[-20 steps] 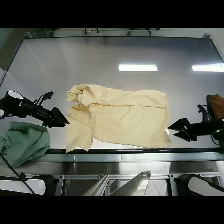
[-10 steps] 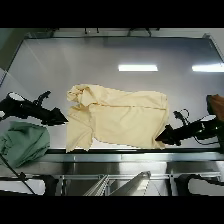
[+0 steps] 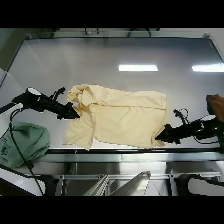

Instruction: Fold the shirts.

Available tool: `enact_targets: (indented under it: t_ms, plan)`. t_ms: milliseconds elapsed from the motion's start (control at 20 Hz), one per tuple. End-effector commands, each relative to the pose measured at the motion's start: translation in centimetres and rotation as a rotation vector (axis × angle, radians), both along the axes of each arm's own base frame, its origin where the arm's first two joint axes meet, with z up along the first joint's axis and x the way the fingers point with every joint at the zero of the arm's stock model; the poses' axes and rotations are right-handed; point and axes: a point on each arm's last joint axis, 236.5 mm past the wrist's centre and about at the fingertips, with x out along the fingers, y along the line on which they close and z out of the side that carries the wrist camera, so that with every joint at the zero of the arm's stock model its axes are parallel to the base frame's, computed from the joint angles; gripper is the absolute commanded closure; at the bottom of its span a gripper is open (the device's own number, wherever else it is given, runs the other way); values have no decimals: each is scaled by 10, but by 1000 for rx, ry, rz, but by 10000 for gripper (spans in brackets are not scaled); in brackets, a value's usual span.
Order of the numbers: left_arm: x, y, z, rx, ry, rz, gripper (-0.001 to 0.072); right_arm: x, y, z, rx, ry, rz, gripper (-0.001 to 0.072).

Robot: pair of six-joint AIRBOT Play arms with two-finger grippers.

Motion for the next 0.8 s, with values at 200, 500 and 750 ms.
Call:
enact_targets:
  t_ms: [200, 500, 750]
  plan:
    - [3, -7, 188, -161, -359, 23, 703, 59, -35, 170, 158, -443, -238, 692]
    - [-81, -11, 504, -73, -1388, 119, 682, 45, -31, 481, 98, -1422, -306, 692]
    - [-151, 31, 628, 524, -1880, 443, 681, -11, 20, 601, -14, -1775, -190, 693]
